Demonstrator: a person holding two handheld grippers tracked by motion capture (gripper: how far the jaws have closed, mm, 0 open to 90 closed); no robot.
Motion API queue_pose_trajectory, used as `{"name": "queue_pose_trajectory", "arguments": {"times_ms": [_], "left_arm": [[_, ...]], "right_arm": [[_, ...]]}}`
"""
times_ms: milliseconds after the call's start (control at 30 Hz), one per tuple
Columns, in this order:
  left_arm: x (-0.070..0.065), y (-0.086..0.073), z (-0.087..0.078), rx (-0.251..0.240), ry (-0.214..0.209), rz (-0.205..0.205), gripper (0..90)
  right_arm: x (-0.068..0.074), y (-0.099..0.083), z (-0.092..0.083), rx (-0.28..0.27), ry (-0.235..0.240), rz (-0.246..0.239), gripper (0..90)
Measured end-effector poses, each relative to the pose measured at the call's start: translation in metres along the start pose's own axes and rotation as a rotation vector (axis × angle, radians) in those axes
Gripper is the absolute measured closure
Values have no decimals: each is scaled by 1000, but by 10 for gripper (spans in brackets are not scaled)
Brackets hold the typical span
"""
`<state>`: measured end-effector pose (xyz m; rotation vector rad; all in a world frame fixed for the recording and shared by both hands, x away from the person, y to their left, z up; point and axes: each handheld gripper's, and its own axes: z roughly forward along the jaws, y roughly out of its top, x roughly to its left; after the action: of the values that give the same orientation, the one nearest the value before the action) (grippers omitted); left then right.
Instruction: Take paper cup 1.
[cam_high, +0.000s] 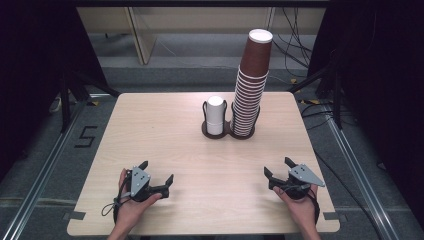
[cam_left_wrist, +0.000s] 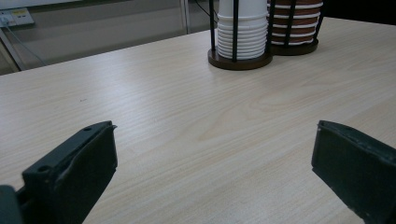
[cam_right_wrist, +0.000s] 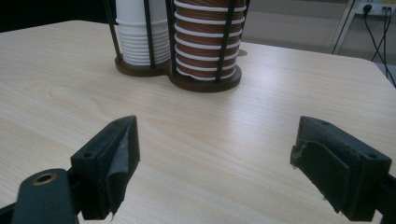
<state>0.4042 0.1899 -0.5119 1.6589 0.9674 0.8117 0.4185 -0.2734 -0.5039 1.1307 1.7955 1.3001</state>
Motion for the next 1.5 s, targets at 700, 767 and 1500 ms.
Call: {"name": "queue_pose_trajectory", "arguments": {"times_ms": [700,767,1500], "left_arm": [[-16,12,6,-28,-79,75,12],[-17,18,10,-35,-92,85,13],[-22,89,71,-102,-159,103,22]], "right_arm": [[13,6,7,28,33,-32,188],[14,8,8,29,26,-32,188],[40,32,46,14,122,-66,213]]}}
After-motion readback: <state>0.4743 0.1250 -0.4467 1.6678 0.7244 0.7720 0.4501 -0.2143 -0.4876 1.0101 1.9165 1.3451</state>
